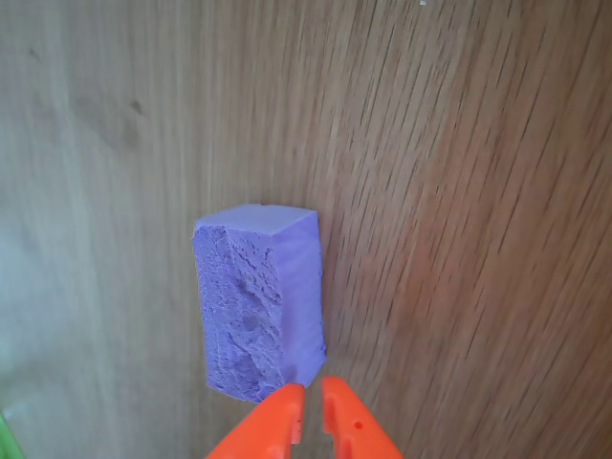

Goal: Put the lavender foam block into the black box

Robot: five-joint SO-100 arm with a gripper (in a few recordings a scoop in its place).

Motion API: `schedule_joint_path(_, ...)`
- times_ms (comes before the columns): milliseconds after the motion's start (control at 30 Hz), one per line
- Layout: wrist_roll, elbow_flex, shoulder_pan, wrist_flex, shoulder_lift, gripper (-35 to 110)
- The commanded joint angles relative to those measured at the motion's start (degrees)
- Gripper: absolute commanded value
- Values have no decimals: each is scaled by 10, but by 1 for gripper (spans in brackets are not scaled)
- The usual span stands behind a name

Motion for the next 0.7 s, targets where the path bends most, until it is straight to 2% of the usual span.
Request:
schedule_joint_path(0, 22, 2, 20, 12, 7, 15)
schedule_joint_path(133, 21, 2, 20, 12, 7, 0)
schedule_joint_path(567, 20, 2, 22, 12, 7, 0)
schedule_joint_path(667, 19, 2, 24, 12, 7, 7)
